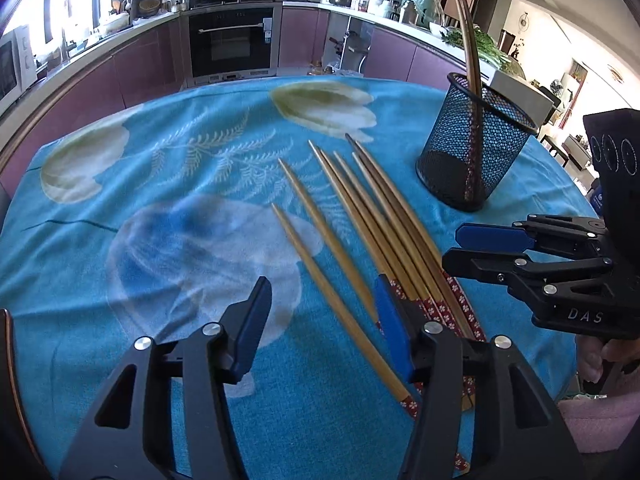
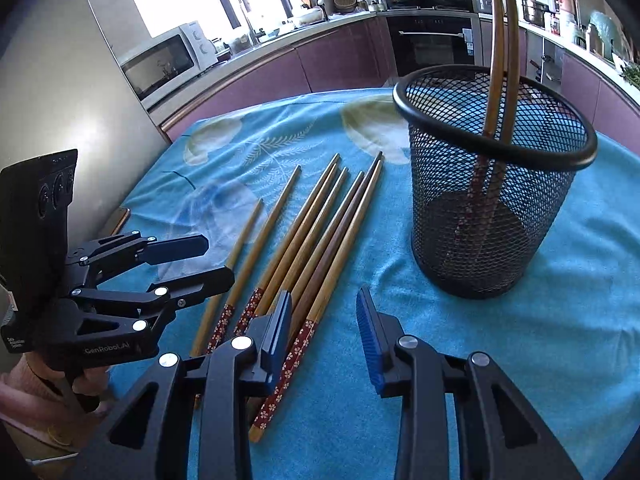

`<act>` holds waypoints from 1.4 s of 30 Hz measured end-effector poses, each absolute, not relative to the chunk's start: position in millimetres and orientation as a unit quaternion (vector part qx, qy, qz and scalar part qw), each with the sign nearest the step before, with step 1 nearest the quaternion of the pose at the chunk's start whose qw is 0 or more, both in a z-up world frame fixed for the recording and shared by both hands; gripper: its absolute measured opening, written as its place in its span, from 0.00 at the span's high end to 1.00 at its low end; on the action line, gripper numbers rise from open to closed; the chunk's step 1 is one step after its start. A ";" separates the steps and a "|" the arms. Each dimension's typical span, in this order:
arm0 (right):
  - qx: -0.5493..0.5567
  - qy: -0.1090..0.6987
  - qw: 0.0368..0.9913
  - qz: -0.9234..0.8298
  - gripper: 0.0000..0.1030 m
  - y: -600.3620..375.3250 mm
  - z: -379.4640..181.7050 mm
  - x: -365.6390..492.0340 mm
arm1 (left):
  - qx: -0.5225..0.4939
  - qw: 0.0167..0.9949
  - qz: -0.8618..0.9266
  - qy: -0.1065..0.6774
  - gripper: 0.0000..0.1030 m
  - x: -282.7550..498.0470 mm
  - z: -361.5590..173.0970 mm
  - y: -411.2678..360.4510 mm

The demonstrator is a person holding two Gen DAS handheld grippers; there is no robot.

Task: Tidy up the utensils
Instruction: 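Move both open tools back over the chopsticks on the cloth, then grasp another chopstick with the left tool while the right tool grasps one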

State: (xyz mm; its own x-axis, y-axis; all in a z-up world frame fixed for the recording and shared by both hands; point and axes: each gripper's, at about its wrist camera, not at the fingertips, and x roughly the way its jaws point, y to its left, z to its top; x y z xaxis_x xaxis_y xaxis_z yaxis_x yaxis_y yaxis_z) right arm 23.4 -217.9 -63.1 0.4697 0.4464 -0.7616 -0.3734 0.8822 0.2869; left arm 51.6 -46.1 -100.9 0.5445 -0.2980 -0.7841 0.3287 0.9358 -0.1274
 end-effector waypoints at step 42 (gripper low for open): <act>0.062 0.442 0.876 0.184 0.95 -224.4 -64.5 35.6 | -0.010 0.885 -0.150 0.441 0.94 78.5 -107.5 -40.8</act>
